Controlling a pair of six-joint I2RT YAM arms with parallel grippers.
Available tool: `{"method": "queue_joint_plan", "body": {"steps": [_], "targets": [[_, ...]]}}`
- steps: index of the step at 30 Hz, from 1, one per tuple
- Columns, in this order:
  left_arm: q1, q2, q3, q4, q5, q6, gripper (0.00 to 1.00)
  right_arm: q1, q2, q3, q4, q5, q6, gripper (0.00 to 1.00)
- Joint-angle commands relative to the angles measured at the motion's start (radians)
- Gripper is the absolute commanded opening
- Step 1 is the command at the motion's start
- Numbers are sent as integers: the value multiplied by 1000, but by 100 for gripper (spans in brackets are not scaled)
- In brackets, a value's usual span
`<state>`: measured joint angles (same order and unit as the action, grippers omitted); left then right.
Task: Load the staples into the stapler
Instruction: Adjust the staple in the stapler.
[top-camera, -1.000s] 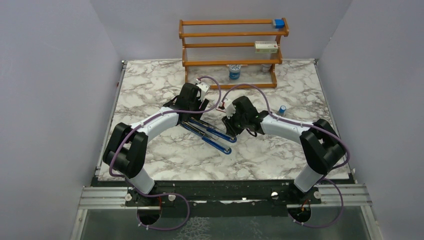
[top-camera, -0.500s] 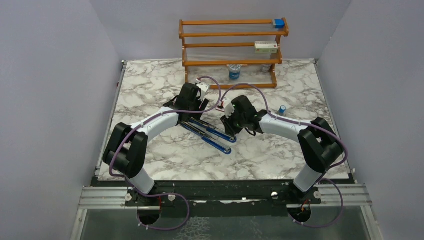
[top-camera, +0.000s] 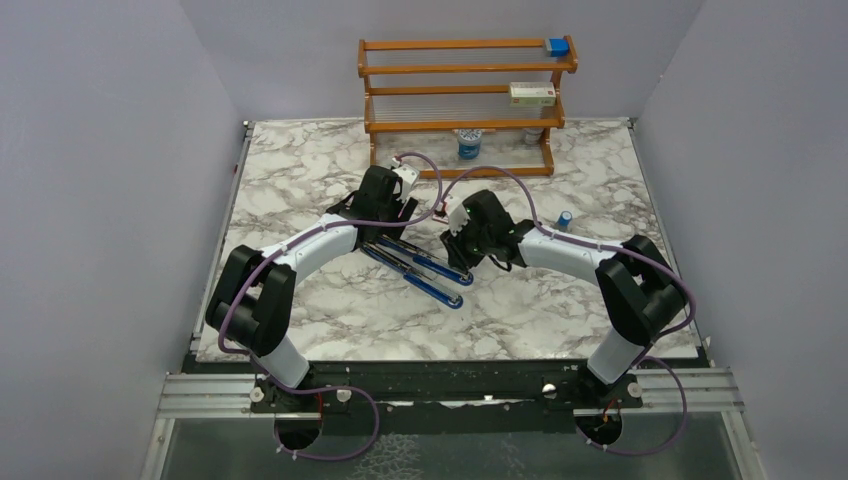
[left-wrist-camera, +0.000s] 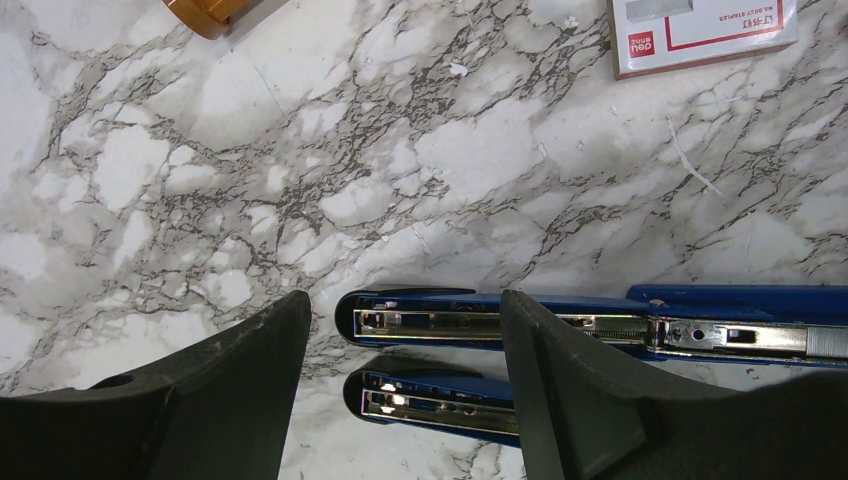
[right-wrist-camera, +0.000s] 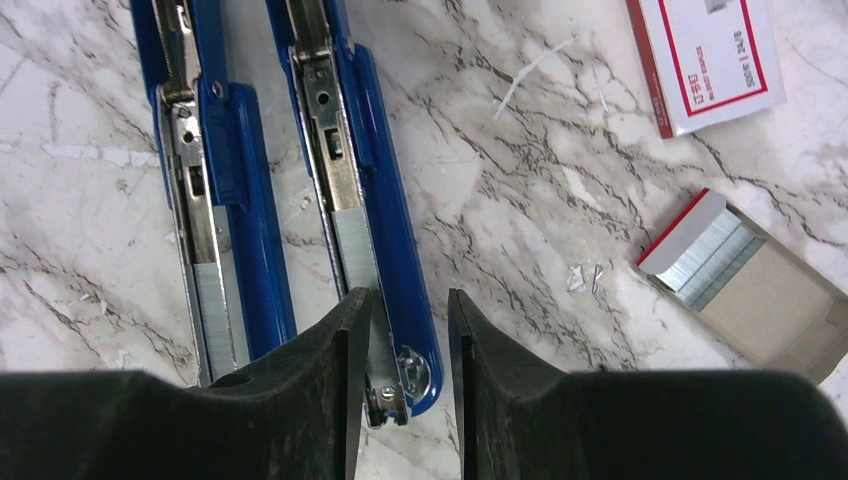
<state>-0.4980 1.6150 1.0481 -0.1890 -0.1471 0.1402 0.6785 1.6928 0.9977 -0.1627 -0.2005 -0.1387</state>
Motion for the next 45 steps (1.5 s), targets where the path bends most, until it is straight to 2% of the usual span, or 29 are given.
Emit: {"method": "queue_joint_plan", "body": {"steps": [1, 16, 31, 37, 40, 45], "targets": [[-4, -4, -13, 11, -19, 10, 73, -5, 18, 41, 61, -64, 2, 37], [-3, -7, -15, 13, -27, 11, 73, -5, 98, 54, 89, -78, 8, 37], [-4, -2, -7, 12, -19, -2, 73, -5, -50, -55, 0, 24, 16, 37], [0, -15, 7, 8, -14, -29, 73, -5, -139, -71, 21, 68, 15, 37], [20, -34, 21, 6, 11, -65, 73, -5, -217, -113, 82, 9, -13, 39], [60, -95, 21, 26, 42, -194, 72, -2, -324, -211, 186, -180, -9, 40]]}}
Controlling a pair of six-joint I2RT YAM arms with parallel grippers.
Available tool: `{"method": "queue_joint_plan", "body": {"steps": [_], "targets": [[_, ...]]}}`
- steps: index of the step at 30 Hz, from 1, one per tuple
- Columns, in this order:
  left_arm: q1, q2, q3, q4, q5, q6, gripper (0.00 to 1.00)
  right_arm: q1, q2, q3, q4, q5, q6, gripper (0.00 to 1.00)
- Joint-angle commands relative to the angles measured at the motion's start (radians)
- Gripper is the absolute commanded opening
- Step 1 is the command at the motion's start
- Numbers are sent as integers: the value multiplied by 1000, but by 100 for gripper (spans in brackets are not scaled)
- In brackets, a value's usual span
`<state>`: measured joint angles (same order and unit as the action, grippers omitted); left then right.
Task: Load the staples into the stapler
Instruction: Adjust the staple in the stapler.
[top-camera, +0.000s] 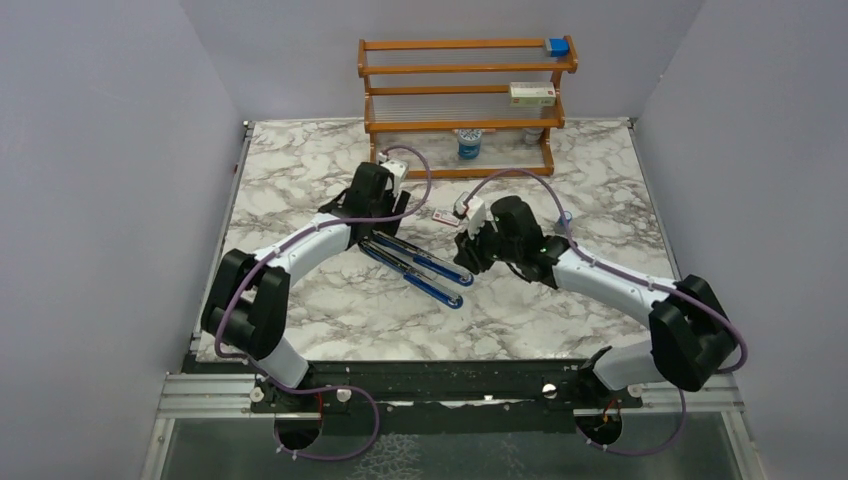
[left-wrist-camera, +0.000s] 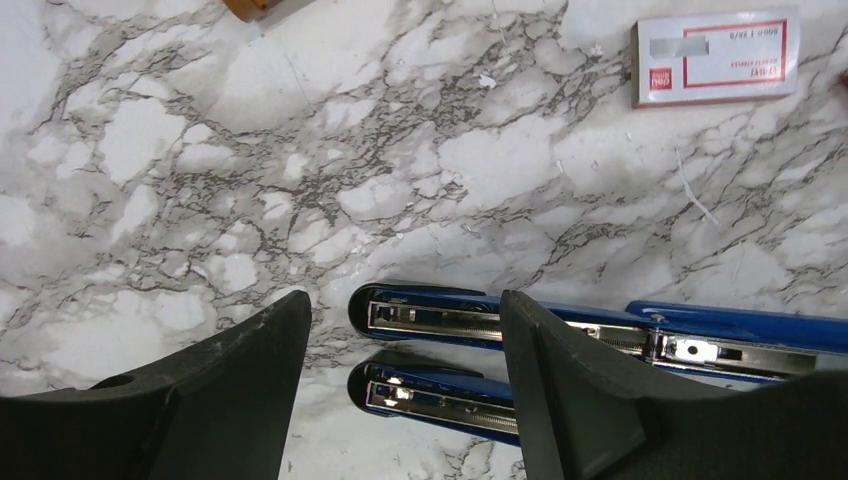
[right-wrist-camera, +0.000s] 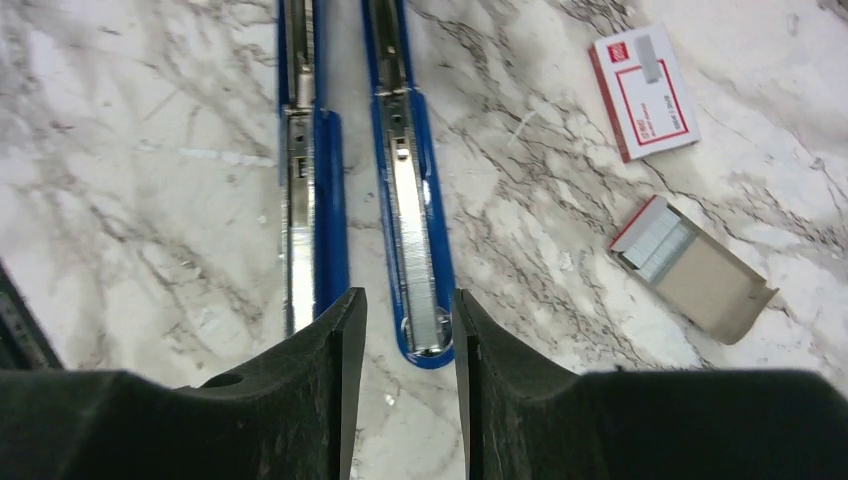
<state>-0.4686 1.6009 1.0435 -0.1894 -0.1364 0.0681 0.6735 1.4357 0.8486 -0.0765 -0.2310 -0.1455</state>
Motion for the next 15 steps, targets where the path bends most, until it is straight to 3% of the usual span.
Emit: {"method": "queue_joint_plan", "body": {"steps": [1, 9, 15], "targets": [[32, -98, 15, 36, 32, -162, 72, 9, -82, -80, 116, -165, 13, 40], [42, -285, -129, 67, -49, -483, 79, 111, -106, -209, 223, -101, 99, 41], [61, -411, -289, 96, -37, -642, 83, 145, -51, -269, 285, -38, 118, 41]]}}
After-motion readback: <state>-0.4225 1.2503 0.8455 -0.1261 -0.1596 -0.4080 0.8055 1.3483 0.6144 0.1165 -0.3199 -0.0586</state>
